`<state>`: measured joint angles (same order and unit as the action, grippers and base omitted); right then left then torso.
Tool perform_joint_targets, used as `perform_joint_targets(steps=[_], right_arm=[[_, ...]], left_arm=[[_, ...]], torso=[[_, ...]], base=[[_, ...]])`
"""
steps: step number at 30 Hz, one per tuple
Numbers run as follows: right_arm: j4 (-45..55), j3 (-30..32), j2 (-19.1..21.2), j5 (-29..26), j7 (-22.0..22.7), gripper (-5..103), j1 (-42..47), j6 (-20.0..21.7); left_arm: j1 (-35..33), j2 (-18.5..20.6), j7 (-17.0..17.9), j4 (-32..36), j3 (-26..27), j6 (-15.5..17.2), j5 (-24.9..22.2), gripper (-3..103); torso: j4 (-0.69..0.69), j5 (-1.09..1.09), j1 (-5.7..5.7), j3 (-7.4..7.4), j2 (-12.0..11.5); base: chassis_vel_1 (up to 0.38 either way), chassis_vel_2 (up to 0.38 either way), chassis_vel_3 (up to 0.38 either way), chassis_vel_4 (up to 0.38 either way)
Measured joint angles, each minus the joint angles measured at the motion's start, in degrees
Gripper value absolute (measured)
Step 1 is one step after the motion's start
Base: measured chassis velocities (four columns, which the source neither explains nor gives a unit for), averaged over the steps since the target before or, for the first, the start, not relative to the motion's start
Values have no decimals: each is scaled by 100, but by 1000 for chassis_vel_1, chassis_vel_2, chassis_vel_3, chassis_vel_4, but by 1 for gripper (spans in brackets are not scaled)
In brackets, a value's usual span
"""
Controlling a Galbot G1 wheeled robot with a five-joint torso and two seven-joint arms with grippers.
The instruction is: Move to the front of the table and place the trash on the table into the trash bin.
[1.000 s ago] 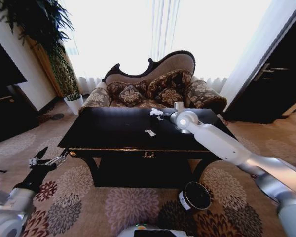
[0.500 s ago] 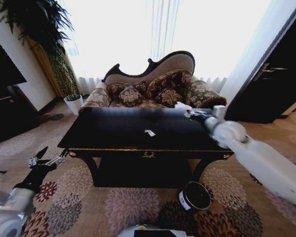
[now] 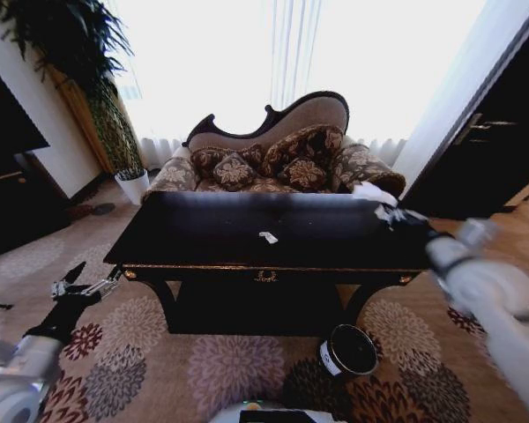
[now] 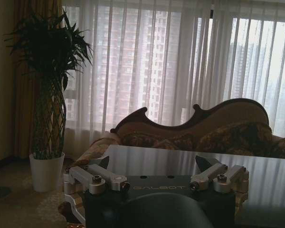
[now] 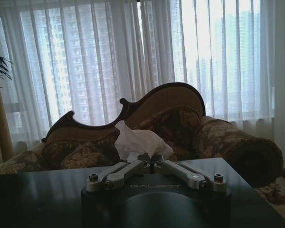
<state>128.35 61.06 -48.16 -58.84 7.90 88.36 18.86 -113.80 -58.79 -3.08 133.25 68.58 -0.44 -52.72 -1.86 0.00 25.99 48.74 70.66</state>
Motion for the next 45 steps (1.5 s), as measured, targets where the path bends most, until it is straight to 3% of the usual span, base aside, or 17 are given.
perform_joint_targets(steps=[6,8,15,19,31,36,45], right_arm=[[217,389,-963,237,-403,0,1096,-482],[203,384,-1122,269,-429,0,1182,-551],[-137,-119,-2347,839,-636,0,1453,-1161],[-461,-386,-2609,1205,-699,0,1479,-1458],[-1699,-1134,-2854,2215,-765,0,1353,-2197],[-2160,-1378,-2882,2368,-753,0,1177,-2267],[-4005,-2131,-2837,2790,-661,0,403,-2723]], left_arm=[[0,0,0,0,0,0,0,100],[0,0,0,0,0,0,0,100],[0,0,0,0,0,0,0,100],[0,0,0,0,0,0,0,100],[0,0,0,0,0,0,0,100],[0,0,0,0,0,0,0,100],[0,0,0,0,0,0,0,100]], torso=[[-1,-2,0,0,0],[0,-2,0,0,0],[0,-2,1,0,0],[1,-1,1,1,0],[0,0,1,1,-1],[0,-1,2,1,-1],[1,0,2,1,-1]], base=[[0,0,0,0],[0,0,0,0],[0,0,0,0],[0,0,0,0],[0,0,0,0],[0,0,0,0],[0,0,0,0]])
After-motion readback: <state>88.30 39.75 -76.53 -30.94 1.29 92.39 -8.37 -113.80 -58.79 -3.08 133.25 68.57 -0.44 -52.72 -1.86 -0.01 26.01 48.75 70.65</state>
